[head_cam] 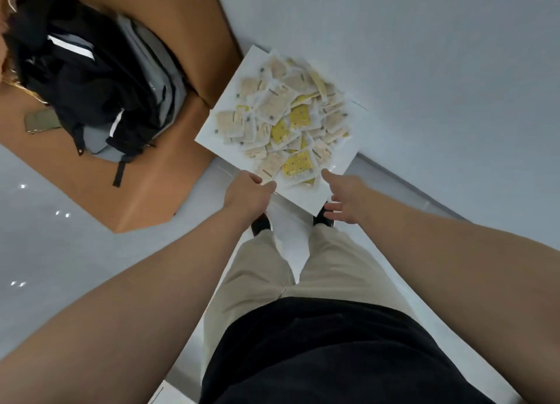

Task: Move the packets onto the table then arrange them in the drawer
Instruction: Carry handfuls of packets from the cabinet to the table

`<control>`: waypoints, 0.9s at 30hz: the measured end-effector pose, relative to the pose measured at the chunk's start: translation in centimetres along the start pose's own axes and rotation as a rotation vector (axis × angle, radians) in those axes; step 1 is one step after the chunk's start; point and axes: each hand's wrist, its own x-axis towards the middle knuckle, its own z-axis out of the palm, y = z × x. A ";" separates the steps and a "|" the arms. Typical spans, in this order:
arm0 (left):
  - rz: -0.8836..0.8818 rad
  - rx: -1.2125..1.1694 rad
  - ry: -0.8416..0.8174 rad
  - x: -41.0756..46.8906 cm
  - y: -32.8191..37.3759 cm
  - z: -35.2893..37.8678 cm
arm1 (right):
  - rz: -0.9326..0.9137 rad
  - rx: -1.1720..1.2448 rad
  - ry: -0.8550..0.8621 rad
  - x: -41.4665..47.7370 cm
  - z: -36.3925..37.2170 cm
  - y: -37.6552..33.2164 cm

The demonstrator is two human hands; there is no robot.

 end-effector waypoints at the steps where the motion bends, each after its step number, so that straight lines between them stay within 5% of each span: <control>1: 0.023 0.091 0.000 1.7 0.2 -0.6 | 0.017 0.009 -0.003 1.1 0.8 -0.4; 13: 0.410 0.872 0.000 21.4 0.8 -0.4 | 0.124 0.099 0.349 14.0 8.3 -2.9; 27: 0.557 0.831 -0.043 28.9 -1.0 -0.6 | 0.187 0.133 0.511 19.8 10.1 -1.6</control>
